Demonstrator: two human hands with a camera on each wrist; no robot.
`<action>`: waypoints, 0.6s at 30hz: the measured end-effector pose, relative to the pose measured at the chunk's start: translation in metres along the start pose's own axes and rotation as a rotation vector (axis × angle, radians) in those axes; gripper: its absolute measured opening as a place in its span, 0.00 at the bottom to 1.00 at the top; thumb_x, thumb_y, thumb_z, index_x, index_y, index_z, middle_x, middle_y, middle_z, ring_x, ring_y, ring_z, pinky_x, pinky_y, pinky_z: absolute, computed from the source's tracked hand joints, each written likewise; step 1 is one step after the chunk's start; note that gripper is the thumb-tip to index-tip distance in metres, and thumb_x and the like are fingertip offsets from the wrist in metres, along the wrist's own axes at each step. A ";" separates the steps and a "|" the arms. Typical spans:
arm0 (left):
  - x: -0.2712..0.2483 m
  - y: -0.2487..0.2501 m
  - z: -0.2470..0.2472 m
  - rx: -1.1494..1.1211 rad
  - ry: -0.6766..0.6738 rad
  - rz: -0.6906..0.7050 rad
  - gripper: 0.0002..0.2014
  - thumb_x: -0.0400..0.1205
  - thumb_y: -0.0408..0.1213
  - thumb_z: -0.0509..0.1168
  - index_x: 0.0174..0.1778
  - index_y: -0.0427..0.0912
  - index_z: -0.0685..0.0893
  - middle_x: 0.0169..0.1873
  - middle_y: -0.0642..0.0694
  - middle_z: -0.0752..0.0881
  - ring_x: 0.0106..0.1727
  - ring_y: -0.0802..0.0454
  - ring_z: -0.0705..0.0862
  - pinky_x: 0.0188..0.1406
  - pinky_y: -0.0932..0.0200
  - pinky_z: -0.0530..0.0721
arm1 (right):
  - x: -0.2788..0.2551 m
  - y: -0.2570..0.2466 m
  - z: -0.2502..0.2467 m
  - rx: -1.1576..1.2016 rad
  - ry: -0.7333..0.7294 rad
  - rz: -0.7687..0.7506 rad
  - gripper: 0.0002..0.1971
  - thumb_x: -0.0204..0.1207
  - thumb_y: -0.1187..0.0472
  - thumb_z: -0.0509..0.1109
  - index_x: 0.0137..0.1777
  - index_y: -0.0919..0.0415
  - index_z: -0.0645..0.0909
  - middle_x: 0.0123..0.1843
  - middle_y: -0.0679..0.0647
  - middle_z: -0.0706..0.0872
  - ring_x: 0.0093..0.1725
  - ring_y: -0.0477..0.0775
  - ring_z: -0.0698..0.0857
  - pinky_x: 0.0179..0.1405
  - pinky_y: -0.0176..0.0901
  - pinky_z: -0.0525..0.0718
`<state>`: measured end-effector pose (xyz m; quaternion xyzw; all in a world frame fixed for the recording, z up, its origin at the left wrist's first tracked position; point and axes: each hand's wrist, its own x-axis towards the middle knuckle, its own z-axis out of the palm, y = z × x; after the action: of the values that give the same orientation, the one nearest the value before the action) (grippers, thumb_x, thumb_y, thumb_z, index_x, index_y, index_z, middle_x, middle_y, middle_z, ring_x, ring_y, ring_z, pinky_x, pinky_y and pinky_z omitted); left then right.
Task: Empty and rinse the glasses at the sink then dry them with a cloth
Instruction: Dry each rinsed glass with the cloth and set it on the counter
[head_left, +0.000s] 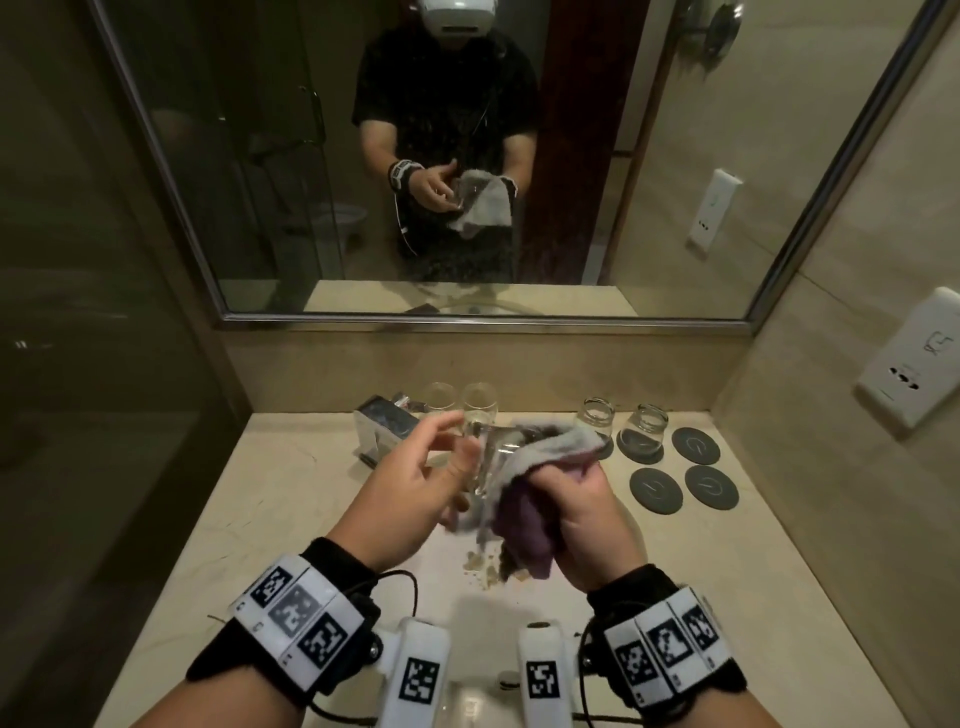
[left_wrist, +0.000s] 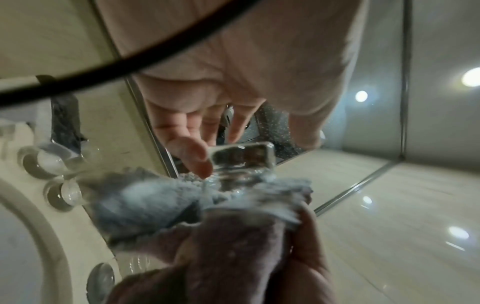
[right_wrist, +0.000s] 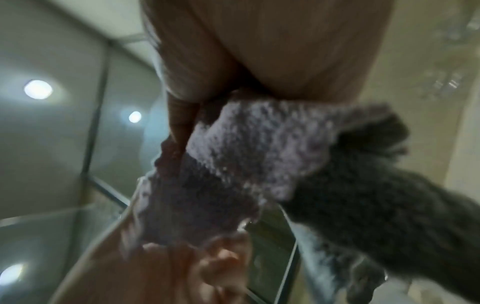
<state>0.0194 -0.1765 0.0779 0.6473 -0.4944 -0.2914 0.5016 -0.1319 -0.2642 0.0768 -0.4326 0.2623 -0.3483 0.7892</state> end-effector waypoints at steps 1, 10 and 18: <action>0.001 0.000 0.000 -0.003 0.019 -0.022 0.34 0.73 0.70 0.60 0.69 0.53 0.75 0.61 0.52 0.83 0.31 0.59 0.86 0.33 0.61 0.84 | -0.001 0.001 0.000 -0.033 -0.012 -0.039 0.08 0.67 0.67 0.73 0.45 0.58 0.88 0.43 0.69 0.86 0.43 0.68 0.83 0.41 0.56 0.85; -0.001 0.002 0.001 0.055 0.023 0.062 0.38 0.71 0.77 0.59 0.70 0.56 0.78 0.56 0.56 0.85 0.32 0.60 0.85 0.33 0.64 0.83 | 0.000 0.002 -0.002 0.136 -0.058 0.126 0.15 0.69 0.61 0.73 0.54 0.68 0.82 0.48 0.67 0.88 0.46 0.63 0.88 0.45 0.55 0.88; -0.006 0.002 0.000 0.107 0.006 0.167 0.27 0.76 0.59 0.68 0.71 0.58 0.77 0.54 0.63 0.83 0.45 0.67 0.85 0.45 0.73 0.80 | 0.000 -0.005 0.001 0.165 -0.082 0.229 0.25 0.75 0.53 0.68 0.63 0.73 0.79 0.56 0.71 0.86 0.52 0.66 0.87 0.53 0.57 0.86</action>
<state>0.0162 -0.1708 0.0789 0.6306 -0.5602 -0.2197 0.4902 -0.1326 -0.2656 0.0817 -0.3475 0.2480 -0.2584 0.8666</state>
